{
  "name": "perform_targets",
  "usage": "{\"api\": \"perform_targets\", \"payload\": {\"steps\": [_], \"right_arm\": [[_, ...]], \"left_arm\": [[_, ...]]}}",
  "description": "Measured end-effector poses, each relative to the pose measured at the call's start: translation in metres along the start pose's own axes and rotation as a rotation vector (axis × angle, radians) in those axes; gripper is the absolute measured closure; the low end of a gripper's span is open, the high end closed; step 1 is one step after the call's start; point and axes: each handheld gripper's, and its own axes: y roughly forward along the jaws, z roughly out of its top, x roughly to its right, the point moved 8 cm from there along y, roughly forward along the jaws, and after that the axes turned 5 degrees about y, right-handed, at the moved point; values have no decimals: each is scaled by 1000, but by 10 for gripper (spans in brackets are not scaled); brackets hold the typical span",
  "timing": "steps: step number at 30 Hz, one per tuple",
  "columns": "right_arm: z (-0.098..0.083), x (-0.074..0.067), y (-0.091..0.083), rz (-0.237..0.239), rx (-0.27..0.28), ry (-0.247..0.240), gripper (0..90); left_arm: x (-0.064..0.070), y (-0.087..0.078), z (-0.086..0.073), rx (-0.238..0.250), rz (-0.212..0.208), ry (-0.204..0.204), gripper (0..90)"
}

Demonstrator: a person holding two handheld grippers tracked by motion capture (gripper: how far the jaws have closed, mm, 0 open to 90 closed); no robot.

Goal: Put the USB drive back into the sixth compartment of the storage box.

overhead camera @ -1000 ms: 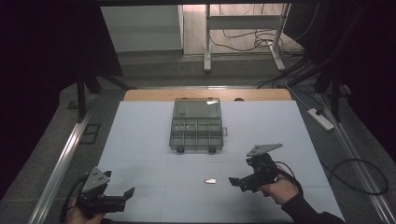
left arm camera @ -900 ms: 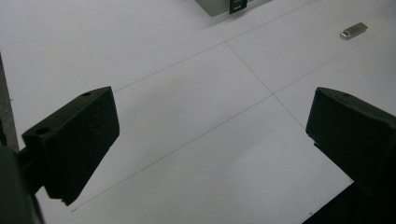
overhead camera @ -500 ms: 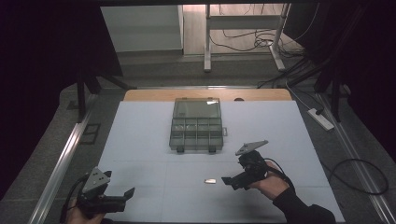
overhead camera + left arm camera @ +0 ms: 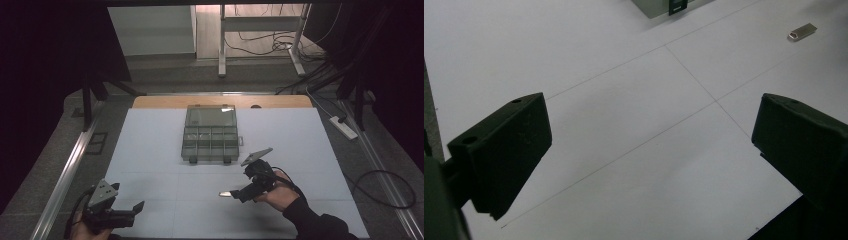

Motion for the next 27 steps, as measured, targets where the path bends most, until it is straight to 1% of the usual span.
{"api": "perform_targets", "payload": {"steps": [3,5,8,17,23,24,27], "right_arm": [[2,-3,4,-1,-13,-12,0],[2,-5,8,-3,-27,-32,0],[4,-7,13,-6,-43,-49,0],[7,-12,25,-1,-68,-73,0],[6,-15,34,-6,-98,-86,0],[5,-16,37,-4,-107,-97,0],[4,-17,42,-1,-123,-107,0]], "left_arm": [[0,0,0,-1,1,2,29],[0,0,0,-1,1,2,29],[0,0,0,-1,0,4,29],[0,0,0,0,0,7,28],[0,0,0,1,-1,8,28],[0,0,0,1,-1,8,28],[0,0,0,3,-2,7,28]]}}
